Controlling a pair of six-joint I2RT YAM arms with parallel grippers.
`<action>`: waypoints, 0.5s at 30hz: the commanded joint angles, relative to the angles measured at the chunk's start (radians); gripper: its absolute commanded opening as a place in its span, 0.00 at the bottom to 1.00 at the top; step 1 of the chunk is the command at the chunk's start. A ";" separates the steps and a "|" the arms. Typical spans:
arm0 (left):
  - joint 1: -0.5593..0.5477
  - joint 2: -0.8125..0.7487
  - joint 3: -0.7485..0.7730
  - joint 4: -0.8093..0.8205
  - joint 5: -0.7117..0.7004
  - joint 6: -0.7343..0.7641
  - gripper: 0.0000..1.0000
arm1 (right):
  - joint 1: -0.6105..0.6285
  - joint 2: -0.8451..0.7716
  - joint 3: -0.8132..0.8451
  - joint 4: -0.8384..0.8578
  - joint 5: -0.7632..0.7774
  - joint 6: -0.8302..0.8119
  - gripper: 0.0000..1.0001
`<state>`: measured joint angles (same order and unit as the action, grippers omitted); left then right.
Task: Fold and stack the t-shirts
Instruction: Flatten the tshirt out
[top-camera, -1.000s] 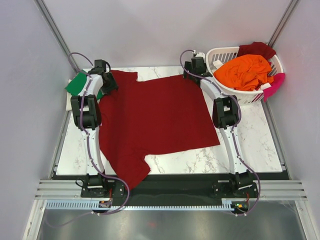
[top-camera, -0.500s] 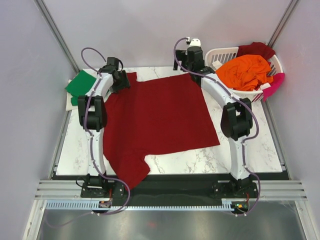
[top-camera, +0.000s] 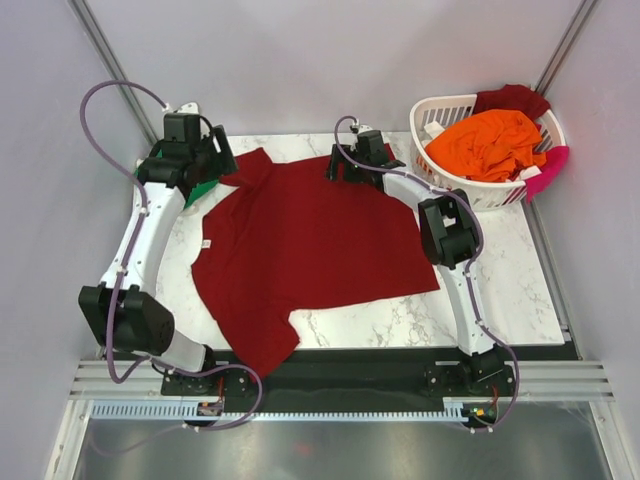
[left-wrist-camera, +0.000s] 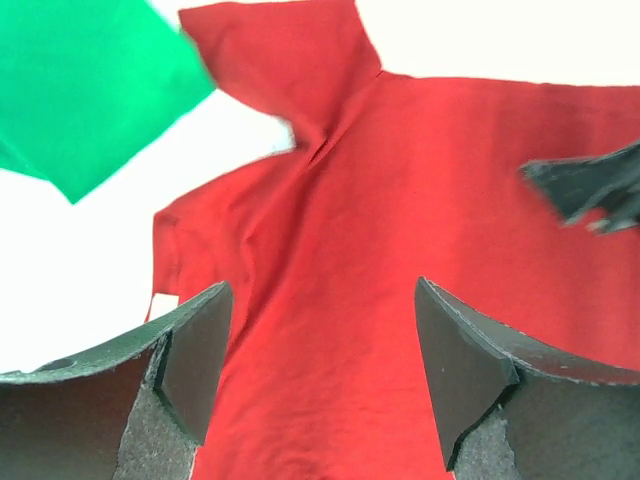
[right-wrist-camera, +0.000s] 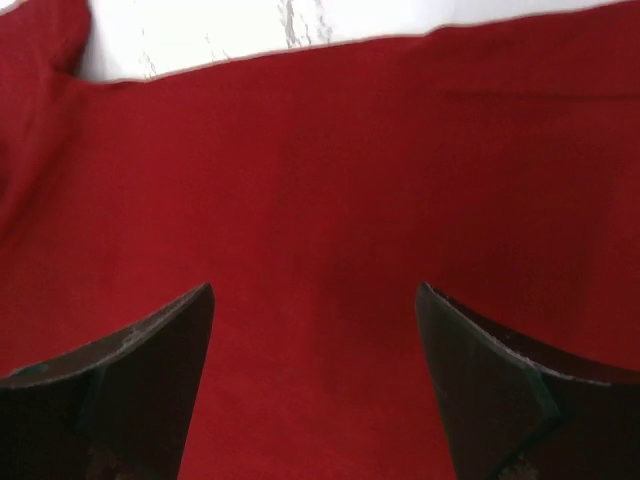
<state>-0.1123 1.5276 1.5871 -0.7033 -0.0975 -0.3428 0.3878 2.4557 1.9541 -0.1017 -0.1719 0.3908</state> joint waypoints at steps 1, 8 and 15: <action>0.003 0.052 -0.101 -0.018 -0.027 0.044 0.80 | 0.000 0.017 0.022 -0.050 -0.048 0.022 0.90; -0.012 0.086 -0.176 0.011 0.035 -0.004 0.77 | -0.084 -0.013 -0.131 -0.067 -0.009 0.075 0.89; -0.017 0.238 0.015 0.011 0.051 0.011 0.77 | -0.164 -0.202 -0.527 -0.023 0.117 0.086 0.90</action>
<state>-0.1249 1.7260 1.4811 -0.7303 -0.0654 -0.3412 0.2653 2.2475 1.5806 0.0143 -0.1486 0.4660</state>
